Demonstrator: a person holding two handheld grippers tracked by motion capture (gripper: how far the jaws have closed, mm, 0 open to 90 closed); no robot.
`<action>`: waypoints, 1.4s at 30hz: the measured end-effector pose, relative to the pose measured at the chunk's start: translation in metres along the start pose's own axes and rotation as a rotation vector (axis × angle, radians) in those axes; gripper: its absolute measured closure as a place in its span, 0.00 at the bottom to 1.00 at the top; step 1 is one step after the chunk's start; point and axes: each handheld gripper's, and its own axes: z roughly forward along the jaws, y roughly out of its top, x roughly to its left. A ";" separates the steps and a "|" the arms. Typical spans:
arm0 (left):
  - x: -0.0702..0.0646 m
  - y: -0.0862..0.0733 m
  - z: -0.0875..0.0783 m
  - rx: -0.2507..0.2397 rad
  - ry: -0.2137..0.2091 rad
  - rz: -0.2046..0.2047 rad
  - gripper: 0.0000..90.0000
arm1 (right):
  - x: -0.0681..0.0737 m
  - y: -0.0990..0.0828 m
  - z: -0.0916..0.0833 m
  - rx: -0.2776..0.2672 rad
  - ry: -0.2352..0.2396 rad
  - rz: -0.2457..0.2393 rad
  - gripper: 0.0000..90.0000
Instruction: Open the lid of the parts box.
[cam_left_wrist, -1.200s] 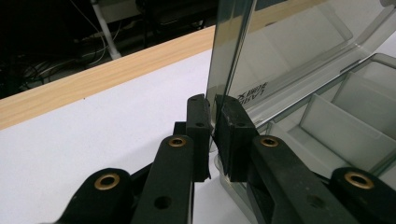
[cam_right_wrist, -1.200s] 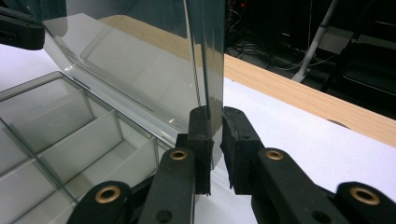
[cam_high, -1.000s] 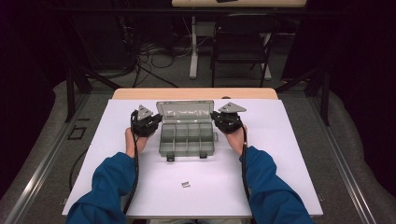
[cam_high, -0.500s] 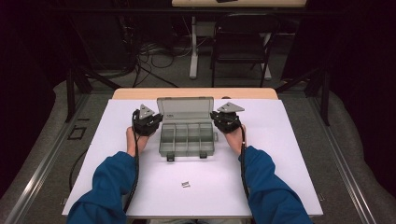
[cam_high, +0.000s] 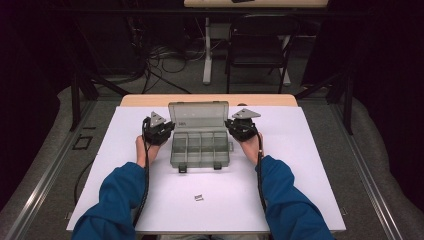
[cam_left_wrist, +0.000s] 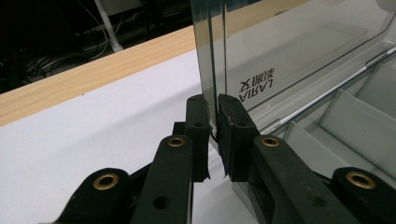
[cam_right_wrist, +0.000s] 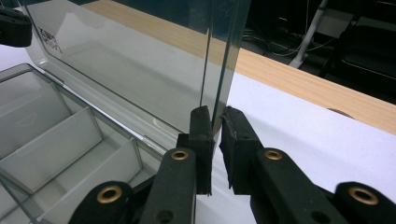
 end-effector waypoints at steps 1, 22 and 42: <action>0.000 0.000 0.000 0.001 0.000 0.001 0.91 | 0.000 0.000 0.001 0.002 0.000 0.003 0.92; 0.000 -0.001 0.005 0.026 0.005 0.004 0.90 | -0.002 -0.002 0.006 0.028 0.005 0.008 0.91; 0.002 -0.004 0.009 0.082 -0.011 -0.006 0.87 | -0.003 -0.006 0.011 0.072 0.011 0.029 0.88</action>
